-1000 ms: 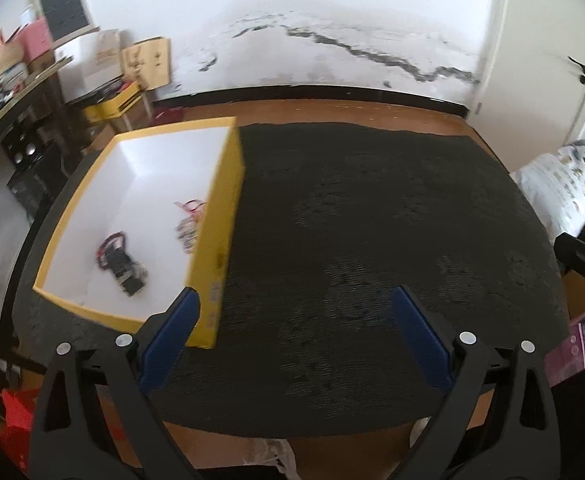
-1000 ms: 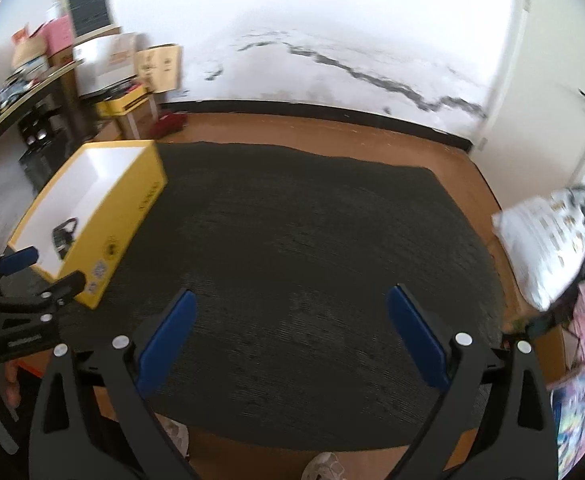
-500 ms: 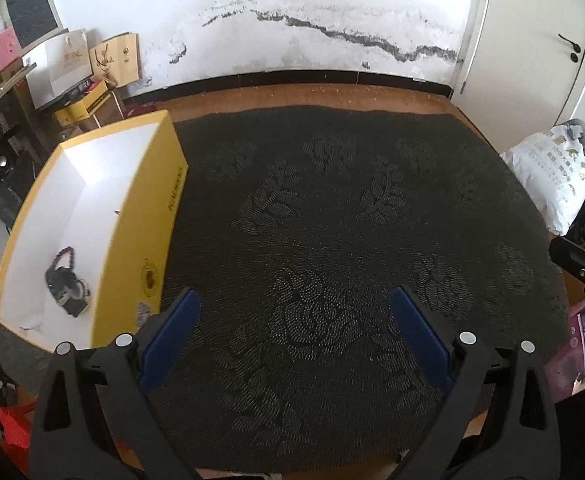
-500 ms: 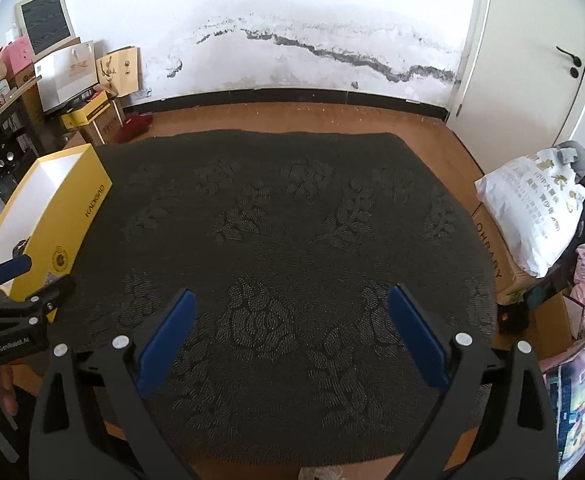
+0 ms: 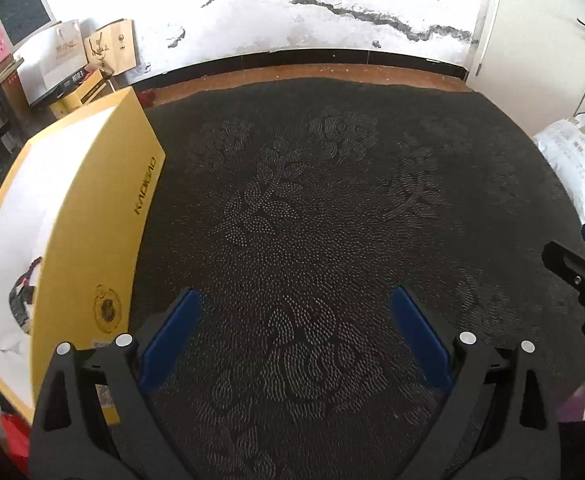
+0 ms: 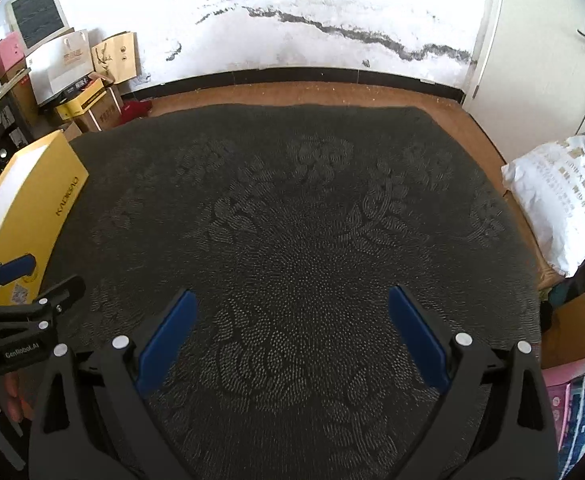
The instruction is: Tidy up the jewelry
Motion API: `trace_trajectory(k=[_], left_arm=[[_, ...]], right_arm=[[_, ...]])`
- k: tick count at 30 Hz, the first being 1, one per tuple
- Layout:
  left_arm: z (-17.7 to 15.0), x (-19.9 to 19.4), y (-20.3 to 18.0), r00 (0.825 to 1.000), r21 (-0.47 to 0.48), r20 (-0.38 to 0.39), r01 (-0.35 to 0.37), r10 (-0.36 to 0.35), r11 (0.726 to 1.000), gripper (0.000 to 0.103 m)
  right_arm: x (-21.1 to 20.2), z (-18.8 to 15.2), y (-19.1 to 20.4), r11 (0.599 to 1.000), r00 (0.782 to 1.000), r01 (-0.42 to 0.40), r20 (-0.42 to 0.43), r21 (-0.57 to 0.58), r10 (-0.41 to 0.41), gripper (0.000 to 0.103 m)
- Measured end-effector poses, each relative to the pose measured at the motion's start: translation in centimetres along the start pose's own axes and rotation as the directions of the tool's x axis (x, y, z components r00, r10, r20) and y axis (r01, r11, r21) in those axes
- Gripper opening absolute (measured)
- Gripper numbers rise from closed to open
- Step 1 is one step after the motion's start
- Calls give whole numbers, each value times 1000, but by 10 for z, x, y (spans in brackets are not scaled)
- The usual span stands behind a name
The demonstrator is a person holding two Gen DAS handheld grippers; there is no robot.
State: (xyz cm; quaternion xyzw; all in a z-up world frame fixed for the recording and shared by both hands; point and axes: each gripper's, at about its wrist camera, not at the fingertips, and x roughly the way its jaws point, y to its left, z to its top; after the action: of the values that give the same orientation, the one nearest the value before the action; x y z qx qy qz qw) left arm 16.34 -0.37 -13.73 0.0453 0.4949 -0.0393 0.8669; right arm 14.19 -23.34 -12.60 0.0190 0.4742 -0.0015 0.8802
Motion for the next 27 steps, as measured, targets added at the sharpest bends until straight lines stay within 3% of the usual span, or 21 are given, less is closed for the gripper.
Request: trace_trajectory(k=[8,27], left_arm=[[5,30,5,999,1,-7,-46,46,999,94],[4,42,-5,1000,-9,-29,-1,1,1000,97]], right_arm=[[26,2,0,1000,1000,-18,-24,7,18,93],[33,-3,10,998,999,-48,-23,-35,47,93]])
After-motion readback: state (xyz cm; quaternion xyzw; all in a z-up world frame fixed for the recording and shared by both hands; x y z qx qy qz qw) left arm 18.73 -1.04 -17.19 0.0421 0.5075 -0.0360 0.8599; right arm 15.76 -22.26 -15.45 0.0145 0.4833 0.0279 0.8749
